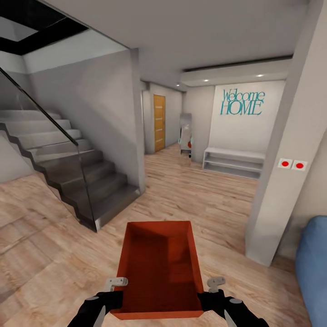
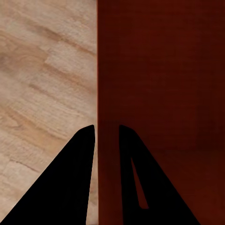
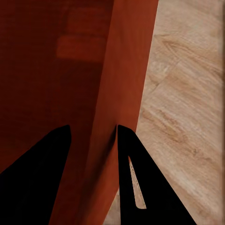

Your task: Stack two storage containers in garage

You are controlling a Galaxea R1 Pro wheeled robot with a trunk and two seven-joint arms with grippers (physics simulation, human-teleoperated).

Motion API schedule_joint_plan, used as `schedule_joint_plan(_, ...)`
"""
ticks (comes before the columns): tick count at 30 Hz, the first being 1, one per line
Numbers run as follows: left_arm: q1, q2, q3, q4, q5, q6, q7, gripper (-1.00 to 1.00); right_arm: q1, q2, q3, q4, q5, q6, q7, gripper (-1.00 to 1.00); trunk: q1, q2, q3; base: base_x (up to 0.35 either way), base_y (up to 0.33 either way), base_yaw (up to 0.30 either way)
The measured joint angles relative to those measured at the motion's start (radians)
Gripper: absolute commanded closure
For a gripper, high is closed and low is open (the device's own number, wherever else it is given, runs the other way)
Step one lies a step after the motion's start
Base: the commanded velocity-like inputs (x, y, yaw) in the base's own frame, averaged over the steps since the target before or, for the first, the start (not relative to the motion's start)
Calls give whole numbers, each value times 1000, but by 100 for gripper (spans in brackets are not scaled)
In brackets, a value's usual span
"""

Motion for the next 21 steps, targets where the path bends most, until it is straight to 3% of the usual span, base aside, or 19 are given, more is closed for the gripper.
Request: schedule_joint_plan(21, 0, -2, 8, 13, 0, -1, -2, 100, 0, 0, 1, 0, 4, 13, 0, 100, 0, 0, 0, 324, -5, 0)
